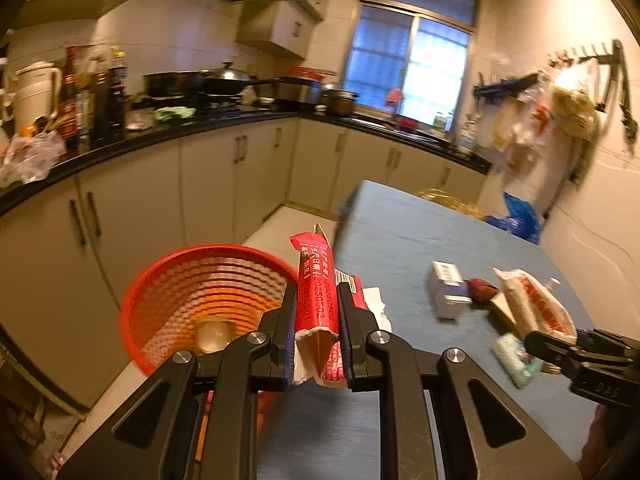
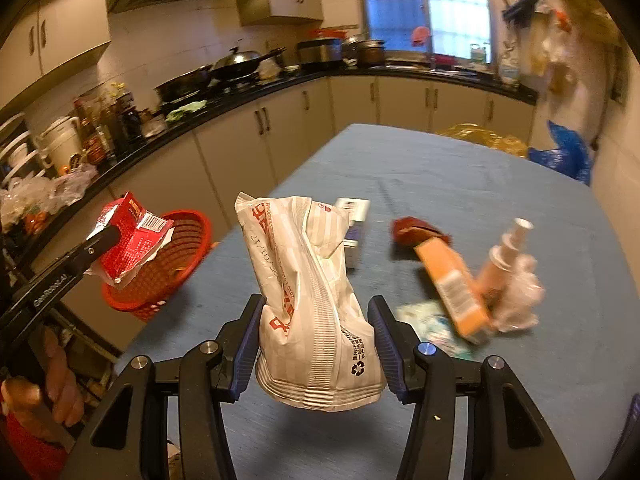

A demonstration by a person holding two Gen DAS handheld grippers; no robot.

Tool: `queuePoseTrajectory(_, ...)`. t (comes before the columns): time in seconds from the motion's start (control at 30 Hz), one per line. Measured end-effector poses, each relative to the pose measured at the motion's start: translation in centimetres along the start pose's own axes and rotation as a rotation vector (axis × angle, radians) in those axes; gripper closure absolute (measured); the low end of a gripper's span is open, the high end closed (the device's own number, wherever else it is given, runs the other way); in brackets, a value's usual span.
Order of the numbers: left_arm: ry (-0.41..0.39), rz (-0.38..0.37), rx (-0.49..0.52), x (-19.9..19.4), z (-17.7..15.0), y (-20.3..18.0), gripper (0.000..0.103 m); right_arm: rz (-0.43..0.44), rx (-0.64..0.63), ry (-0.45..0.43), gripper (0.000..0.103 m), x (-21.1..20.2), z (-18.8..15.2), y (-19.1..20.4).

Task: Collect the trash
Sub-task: 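Carry the red tube with the left tool over the wastebasket while the right tool brings the bag, then open both tools to drop the tube and bag into the wastebasket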

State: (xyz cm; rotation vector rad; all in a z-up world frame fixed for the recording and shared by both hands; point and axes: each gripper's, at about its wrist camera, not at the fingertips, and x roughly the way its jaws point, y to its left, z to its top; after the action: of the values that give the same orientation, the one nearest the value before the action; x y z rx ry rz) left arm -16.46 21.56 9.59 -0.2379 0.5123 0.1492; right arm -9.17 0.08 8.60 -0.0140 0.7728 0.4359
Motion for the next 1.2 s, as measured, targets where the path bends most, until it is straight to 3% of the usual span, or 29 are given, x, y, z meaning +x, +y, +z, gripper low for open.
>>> queuePoseTrajectory(0.27,0.011,0.100,-0.060,1.1,0.3,5.3,0.086,0.110,-0.050,0.062,0.046,3.5,2.2,4.6)
queuePoseTrajectory(0.5,0.068,0.169,-0.077,3.6,-0.3,8.2,0.086,0.202,-0.088,0.117,0.046,8.1,4.1,9.4)
queuePoseTrajectory(0.67,0.095,0.195,-0.066,4.9,-0.8,9.0,0.086,0.259,-0.071,0.175,0.046,11.8,5.5,11.5)
queuePoseTrajectory(1.03,0.111,0.211,-0.055,6.1,-1.2,9.3,0.085,0.341,-0.077,0.204,0.039,16.0,7.4,14.8)
queuePoseTrajectory(1.1,0.111,0.210,-0.051,6.1,-1.1,9.3,0.084,0.335,-0.066,0.201,0.039,15.9,7.4,14.6)
queuePoseTrajectory(1.2,0.104,0.204,-0.052,5.9,-0.9,9.2,0.073,0.332,-0.044,0.182,0.039,14.9,7.3,13.5)
